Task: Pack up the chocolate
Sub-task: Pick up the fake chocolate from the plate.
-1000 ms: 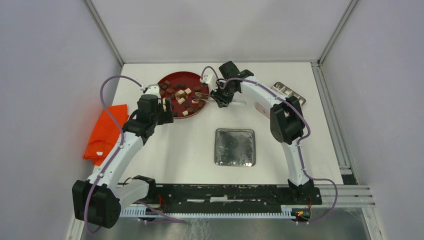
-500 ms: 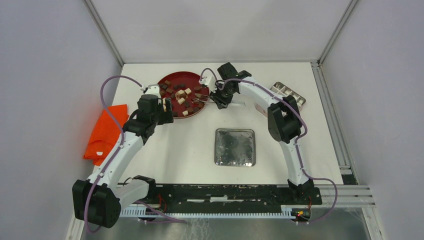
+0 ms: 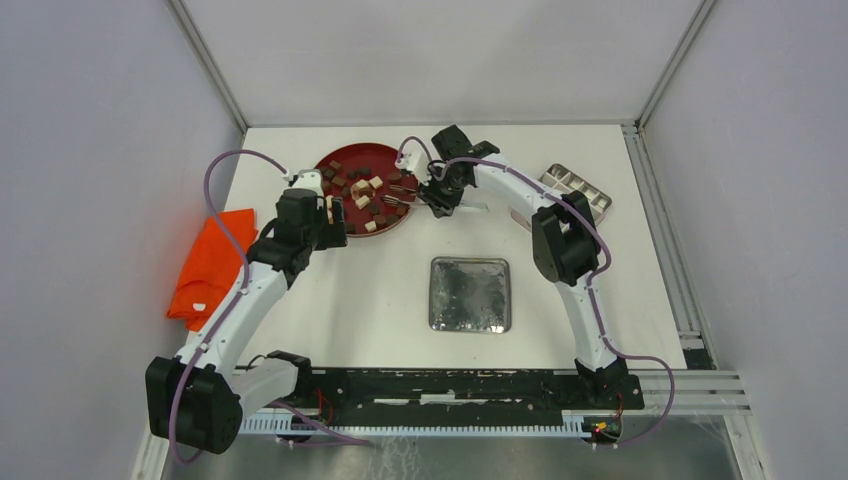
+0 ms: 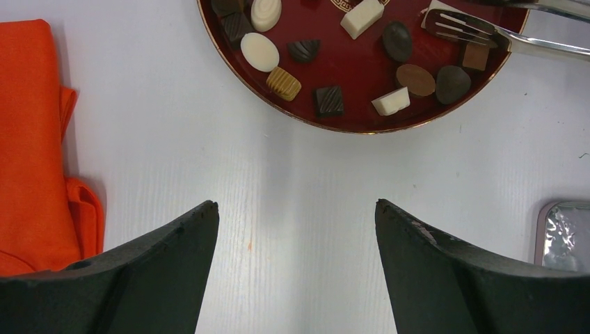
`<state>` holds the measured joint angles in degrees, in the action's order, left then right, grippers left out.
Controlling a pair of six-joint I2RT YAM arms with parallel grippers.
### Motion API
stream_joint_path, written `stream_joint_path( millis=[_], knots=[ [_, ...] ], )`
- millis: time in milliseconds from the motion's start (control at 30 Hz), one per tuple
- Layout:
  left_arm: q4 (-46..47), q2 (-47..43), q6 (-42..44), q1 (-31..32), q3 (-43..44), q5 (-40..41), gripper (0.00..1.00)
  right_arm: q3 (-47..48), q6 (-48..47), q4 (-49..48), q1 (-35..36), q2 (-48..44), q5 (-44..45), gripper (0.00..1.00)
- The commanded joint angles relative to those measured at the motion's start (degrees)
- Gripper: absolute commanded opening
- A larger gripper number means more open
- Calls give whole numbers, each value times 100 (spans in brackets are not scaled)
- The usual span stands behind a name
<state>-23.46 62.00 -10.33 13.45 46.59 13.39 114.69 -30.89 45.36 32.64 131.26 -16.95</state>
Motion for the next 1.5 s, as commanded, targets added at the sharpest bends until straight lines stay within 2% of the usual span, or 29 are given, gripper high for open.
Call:
stream_joint_path(
  millis=[0, 200, 400, 767, 1467],
  knots=[
    [181, -10, 255, -36, 78, -12, 88, 315, 2, -67, 60, 65, 77, 47],
    [171, -21, 259, -36, 83, -3, 87, 387, 68, -32, 75, 101, 44, 45],
    [167, -21, 268, -40, 79, -3, 87, 396, 101, -28, 78, 127, 70, 37],
    [159, -45, 268, -36, 78, -2, 87, 345, 140, -88, 81, -182, 26, 0],
    [163, -92, 257, -36, 61, 30, 87, 36, 369, -282, 69, -1123, -562, 0]
  ],
)
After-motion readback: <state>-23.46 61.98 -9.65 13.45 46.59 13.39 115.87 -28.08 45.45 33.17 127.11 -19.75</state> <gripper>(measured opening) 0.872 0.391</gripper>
